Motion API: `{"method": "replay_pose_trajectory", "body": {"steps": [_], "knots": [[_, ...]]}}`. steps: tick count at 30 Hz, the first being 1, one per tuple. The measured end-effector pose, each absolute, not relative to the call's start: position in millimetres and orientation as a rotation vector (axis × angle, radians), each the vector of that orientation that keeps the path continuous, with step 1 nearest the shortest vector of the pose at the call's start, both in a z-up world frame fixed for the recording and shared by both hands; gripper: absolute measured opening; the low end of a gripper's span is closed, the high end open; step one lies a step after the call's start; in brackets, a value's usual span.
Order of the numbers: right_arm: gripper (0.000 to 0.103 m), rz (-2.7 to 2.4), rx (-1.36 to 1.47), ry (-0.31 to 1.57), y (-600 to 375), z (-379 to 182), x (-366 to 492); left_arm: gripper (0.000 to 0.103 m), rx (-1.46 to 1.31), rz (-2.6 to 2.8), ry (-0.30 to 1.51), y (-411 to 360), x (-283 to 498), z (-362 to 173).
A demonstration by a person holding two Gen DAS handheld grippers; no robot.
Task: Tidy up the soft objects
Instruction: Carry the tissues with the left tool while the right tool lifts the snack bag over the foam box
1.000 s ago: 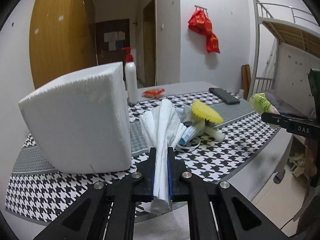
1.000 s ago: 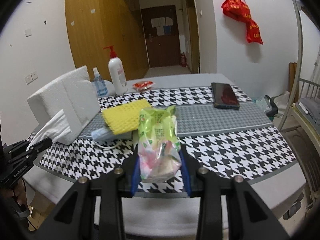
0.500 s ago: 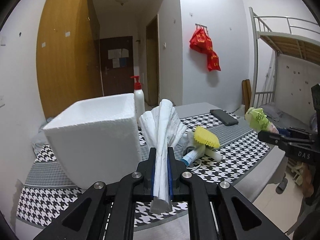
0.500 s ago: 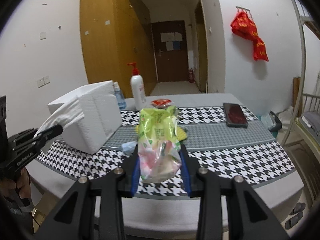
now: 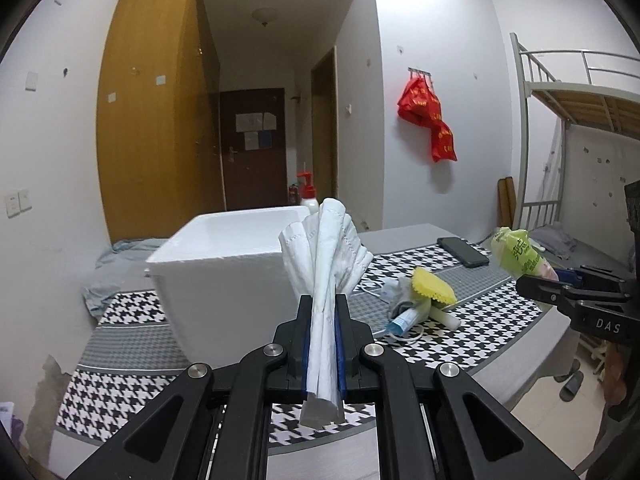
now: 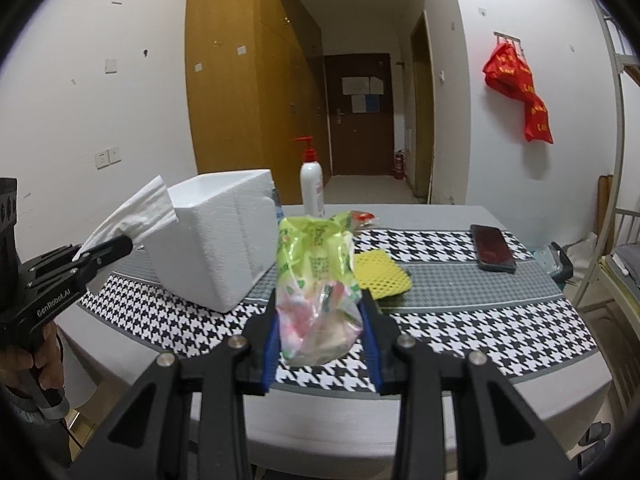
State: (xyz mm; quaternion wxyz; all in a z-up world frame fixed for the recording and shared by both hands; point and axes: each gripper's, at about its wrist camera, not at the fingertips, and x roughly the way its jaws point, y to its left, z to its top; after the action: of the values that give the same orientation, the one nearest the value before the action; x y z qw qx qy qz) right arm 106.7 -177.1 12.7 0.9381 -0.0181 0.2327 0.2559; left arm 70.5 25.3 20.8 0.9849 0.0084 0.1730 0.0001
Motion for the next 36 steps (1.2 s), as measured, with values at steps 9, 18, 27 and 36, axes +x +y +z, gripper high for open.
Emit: {"method": "replay_pose_trajectory", "body": {"steps": [9, 18, 27, 36], "knots": [[0.039, 0.593, -0.057, 0.454, -150.4, 18.5, 104.7, 0.01, 0.0, 0.07, 0.336, 45.6, 58.5, 23.6], [0.04, 0.674, -0.066, 0.434, -124.8, 25.5, 108.8, 0.01, -0.015, 0.143, 0.315, 67.3, 44.8, 34.7], [0.039, 0.721, -0.061, 0.425, -107.5, 36.0, 119.8, 0.01, -0.035, 0.182, 0.321, 83.8, 48.5, 40.3], [0.04, 0.767, -0.098, 0.419, -79.6, 47.6, 133.2, 0.01, -0.031, 0.185, 0.32, 94.2, 58.7, 50.0]]}}
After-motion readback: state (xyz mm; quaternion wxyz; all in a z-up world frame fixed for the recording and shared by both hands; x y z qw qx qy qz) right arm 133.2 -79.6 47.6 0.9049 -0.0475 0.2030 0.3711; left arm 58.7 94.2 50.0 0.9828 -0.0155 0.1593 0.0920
